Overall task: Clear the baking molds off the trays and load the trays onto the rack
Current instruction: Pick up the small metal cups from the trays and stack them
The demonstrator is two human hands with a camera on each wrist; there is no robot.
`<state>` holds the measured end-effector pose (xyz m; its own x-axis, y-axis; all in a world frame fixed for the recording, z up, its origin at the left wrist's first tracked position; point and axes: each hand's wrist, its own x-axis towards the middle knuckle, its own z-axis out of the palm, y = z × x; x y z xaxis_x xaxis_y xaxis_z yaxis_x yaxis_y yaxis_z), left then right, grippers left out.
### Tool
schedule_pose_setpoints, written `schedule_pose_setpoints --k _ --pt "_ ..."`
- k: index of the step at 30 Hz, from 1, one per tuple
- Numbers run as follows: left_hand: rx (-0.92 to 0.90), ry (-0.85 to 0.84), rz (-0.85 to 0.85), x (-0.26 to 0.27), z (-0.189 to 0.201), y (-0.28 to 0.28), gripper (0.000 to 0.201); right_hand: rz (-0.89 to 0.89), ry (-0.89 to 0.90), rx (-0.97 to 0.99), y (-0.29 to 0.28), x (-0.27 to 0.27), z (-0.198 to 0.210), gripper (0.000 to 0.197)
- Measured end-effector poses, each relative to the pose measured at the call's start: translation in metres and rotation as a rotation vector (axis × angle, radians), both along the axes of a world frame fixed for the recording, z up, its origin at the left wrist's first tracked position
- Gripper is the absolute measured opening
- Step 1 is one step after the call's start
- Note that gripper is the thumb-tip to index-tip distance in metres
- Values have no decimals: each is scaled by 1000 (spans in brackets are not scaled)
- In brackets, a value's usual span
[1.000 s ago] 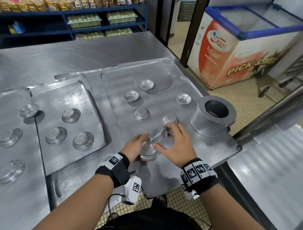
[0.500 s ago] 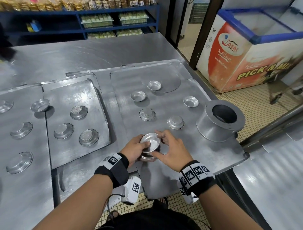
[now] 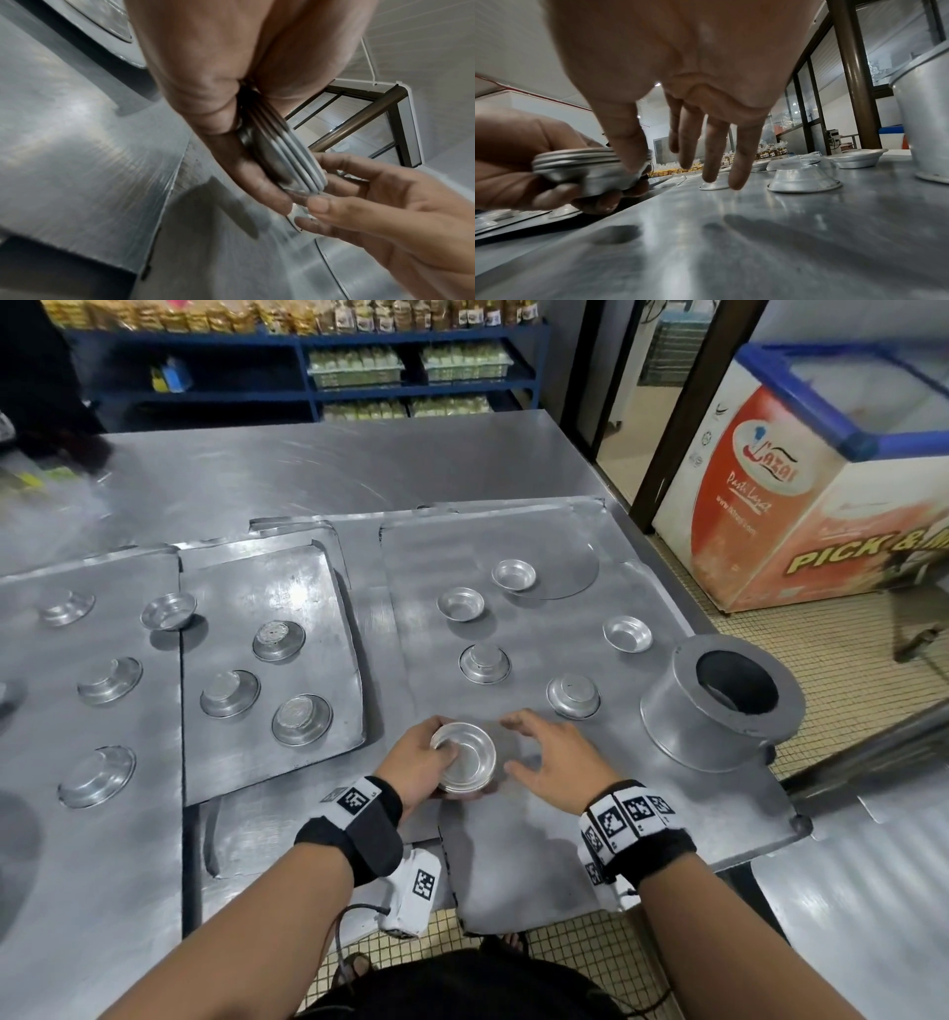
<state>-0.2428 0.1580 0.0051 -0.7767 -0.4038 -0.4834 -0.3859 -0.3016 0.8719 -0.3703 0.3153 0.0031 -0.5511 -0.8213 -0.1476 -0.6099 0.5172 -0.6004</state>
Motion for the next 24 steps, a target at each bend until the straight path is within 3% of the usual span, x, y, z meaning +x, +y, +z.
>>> schedule_pose_setpoints --k 5,10,14,16,20,24 --pt "37 10 42 2 4 -3 21 -113 108 87 -8 -27 2 47" --pt "32 -6 67 4 4 -6 20 -295 380 225 -13 -50 -9 60" --pt "13 -14 75 6 3 -8 21 -478 319 306 -19 -62 -15 84" --pt "6 -16 78 7 5 -8 24 -533 269 325 -21 -68 -18 81" --pt "1 -28 89 8 7 -9 25 -524 294 303 -22 -75 -27 54" --pt "48 -21 109 12 6 -10 25 -530 236 216 -23 -78 -30 61"
